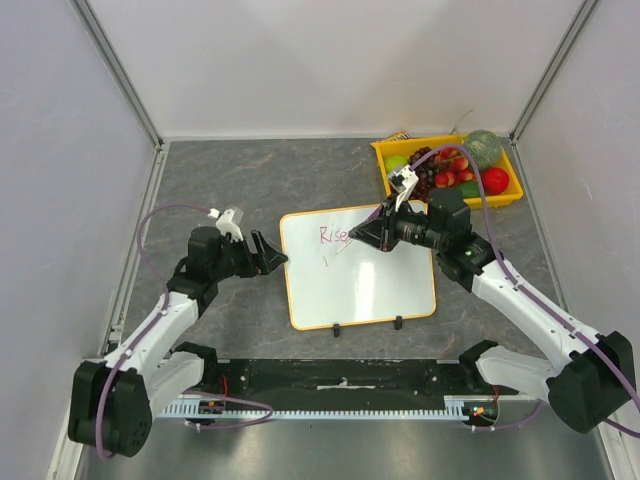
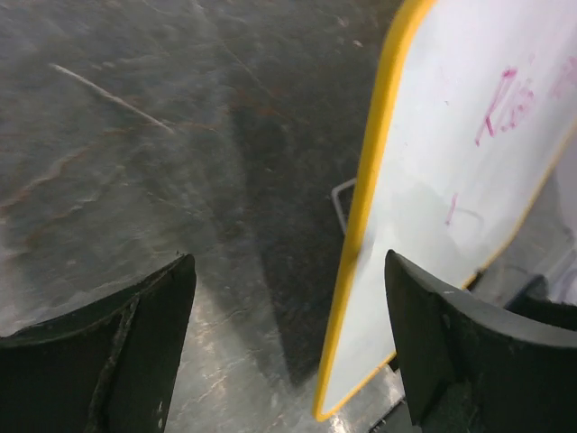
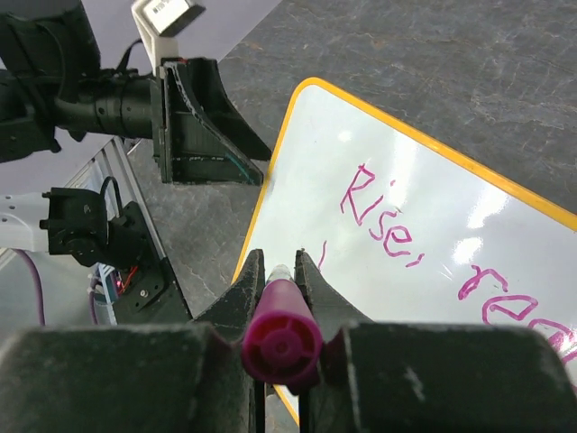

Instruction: Write a sentence on the whiteboard

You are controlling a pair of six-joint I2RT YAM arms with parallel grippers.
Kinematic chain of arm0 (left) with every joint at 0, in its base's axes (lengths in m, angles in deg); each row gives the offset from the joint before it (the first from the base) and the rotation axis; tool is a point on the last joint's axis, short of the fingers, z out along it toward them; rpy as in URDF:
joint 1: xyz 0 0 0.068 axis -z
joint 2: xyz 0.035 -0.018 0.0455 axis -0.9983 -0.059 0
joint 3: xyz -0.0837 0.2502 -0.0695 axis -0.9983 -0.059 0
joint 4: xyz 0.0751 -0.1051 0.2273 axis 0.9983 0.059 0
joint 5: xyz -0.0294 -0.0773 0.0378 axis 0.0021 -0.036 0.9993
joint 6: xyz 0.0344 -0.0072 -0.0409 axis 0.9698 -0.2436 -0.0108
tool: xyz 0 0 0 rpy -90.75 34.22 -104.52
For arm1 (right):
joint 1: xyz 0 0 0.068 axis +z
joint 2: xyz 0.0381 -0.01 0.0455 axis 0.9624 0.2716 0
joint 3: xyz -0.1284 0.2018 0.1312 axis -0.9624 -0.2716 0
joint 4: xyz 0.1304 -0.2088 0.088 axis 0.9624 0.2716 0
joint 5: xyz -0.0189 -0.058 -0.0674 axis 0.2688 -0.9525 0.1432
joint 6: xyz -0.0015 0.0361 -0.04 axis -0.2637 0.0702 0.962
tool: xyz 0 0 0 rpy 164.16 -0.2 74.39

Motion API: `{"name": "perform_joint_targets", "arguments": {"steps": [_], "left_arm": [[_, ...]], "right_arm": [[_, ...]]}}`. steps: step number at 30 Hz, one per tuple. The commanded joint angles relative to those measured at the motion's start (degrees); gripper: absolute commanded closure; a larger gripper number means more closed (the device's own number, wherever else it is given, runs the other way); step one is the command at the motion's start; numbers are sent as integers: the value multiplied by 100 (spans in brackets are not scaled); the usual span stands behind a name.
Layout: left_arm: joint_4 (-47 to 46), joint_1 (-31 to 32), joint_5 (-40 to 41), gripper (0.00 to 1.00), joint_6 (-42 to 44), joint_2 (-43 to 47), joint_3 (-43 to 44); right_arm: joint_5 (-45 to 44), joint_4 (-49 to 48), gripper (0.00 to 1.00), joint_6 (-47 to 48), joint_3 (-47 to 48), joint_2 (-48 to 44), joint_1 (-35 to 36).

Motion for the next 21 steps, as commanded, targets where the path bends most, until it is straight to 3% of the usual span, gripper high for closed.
{"name": "perform_joint_targets", "arguments": {"steps": [1, 8, 10, 15, 21], "left_arm": [[-2470, -163, -1889, 12, -722, -478, -540], [-5169, -163, -2953, 23, -1250, -2069, -858], [-5689, -154, -3269, 32, -1259, -2447, -867], [-6587, -102, -3508, 43, -1469, -2984, -1043], [-7097, -101, -3710, 82, -1566, -3266, -1210]], "right_arm": [[-186, -13, 100, 183, 49, -88, 3], [-274, -302, 100, 113, -196, -352, -5], [-335, -495, 100, 43, -294, -387, -5], [-607, -768, 100, -2, -487, -396, 109], [-1704, -1041, 100, 244, -751, -519, 854]]}}
